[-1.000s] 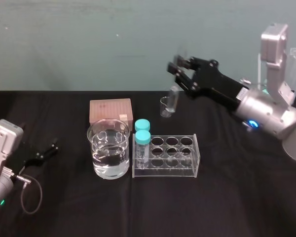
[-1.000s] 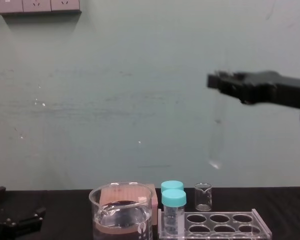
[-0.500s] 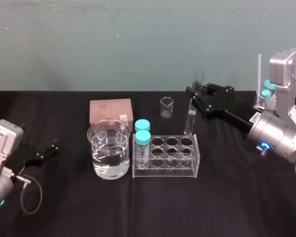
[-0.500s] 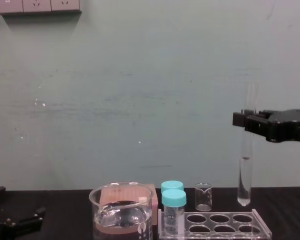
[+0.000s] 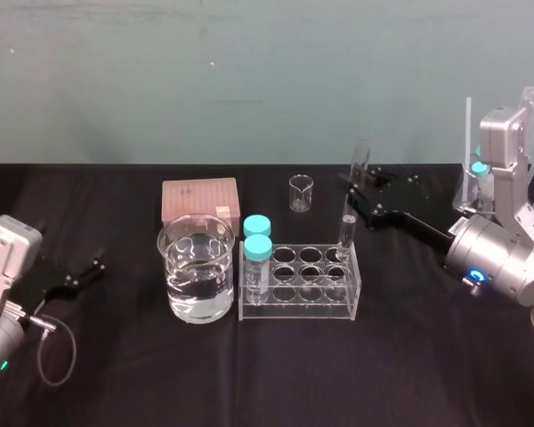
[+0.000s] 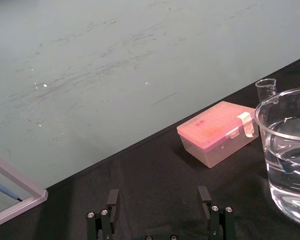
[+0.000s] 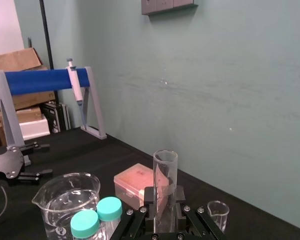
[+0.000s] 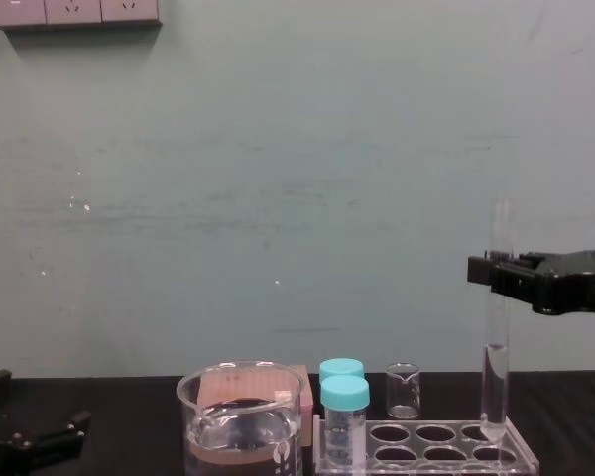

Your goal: Hold the test tube with one hand and immerse one end into the beaker, then return it to the test tube rack.

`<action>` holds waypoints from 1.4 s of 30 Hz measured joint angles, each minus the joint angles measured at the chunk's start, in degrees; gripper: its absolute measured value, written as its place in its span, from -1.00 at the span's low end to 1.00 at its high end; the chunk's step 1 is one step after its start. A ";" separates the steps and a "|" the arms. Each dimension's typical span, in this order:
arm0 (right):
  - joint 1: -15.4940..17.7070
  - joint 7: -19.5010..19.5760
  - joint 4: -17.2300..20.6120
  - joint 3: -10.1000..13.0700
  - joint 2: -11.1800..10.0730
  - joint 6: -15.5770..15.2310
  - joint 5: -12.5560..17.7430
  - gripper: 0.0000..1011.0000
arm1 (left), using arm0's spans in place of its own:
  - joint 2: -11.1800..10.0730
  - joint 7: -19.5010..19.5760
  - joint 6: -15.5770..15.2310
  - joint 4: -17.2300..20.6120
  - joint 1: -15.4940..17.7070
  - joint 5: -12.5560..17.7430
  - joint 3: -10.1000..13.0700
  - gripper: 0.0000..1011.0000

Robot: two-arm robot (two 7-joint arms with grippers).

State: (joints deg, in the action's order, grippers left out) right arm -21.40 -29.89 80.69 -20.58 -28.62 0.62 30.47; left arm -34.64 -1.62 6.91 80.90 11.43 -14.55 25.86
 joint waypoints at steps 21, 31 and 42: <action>-1.72 -1.42 -3.76 -1.16 1.45 -0.74 -0.57 -0.52 | 0.00 0.00 0.00 0.00 0.00 0.00 0.00 0.98; -1.30 -1.38 -4.75 -1.17 1.42 -0.76 -0.83 -0.52 | 0.00 0.00 0.00 0.00 0.00 0.00 0.00 0.98; -1.20 -1.80 -5.80 -1.17 1.84 -0.42 -0.80 -0.52 | 0.00 0.00 0.00 0.00 0.00 0.00 0.00 0.98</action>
State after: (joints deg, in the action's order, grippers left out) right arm -22.59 -31.69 74.89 -21.76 -26.78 0.20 29.67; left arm -34.65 -1.62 6.91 80.90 11.43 -14.55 25.86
